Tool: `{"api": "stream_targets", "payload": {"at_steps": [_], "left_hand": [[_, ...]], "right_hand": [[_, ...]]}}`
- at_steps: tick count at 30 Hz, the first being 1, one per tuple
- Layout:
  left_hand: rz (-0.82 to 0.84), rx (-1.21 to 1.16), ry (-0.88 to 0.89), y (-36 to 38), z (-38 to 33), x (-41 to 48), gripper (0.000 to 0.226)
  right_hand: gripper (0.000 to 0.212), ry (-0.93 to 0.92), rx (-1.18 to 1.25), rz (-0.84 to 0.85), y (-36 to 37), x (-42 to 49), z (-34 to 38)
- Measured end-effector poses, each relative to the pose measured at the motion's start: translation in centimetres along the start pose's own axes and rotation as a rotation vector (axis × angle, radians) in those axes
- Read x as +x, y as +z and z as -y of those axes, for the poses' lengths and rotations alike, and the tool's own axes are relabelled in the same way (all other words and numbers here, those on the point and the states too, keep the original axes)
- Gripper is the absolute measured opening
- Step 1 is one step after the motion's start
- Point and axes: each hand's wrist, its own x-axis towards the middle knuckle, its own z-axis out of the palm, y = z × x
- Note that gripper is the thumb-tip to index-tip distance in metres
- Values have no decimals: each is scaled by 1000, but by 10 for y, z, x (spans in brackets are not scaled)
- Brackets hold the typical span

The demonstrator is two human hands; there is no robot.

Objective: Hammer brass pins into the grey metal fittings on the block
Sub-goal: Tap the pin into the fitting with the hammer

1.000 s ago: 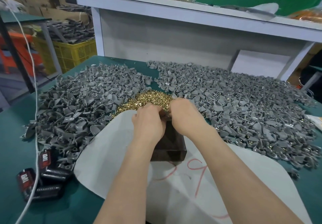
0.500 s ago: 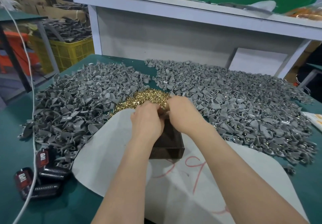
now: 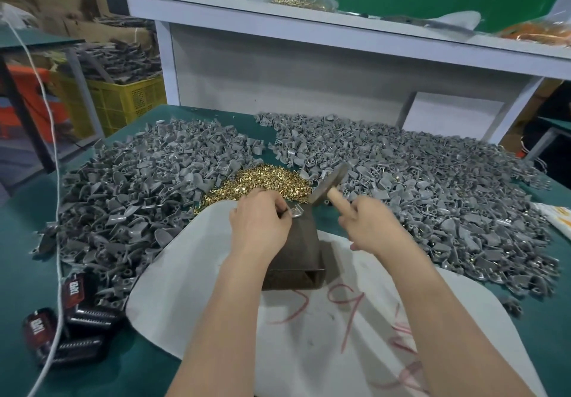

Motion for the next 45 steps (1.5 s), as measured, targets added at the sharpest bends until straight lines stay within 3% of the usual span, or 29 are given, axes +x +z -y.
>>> {"api": "stream_targets", "payload": {"at_steps": [3,6,8,11,16,20,25,28,30,33,36,39,42,45], "left_hand": [[-5,19,7,1,0,1,4],[-9,26,2,1,0,1,6],[-16,22,3,1,0,2,7],[-19,9,13,1,0,2,8],[-40,-31,0,2,1,2,7],[-33,13,39,2,1,1,9],[-39,9,10,3,1,2,10],[-23,17,17,2,1,2,8],[-27,20,17,1,2,2,10],[-35,13,19,1,1,1,10],[-31,-8,13,1,0,-1,9],[-26,-8,7,1,-1,0,10],[-35,-18,11,2,-3,0,9],[-25,-61,40,3,-5,-1,7]], "right_hand": [[21,-152,101,-120,-12,-9,6],[41,-431,49,-403,-17,-30,13],[42,-533,21,-434,-15,-44,17],[44,-473,-149,-267,-8,-51,20],[41,-499,2,-498,-20,-49,20],[44,-454,-146,-248,-9,-55,19],[42,-530,20,-474,-14,-47,24],[45,-469,-117,-246,1,-52,16],[43,-464,-69,-253,-3,-43,12],[39,-332,80,-301,-3,-18,5],[36,-125,192,-149,12,3,1],[34,-30,58,-27,28,6,-4],[44,-43,-97,-112,32,5,-6],[38,-195,-3,-189,22,5,2]]}}
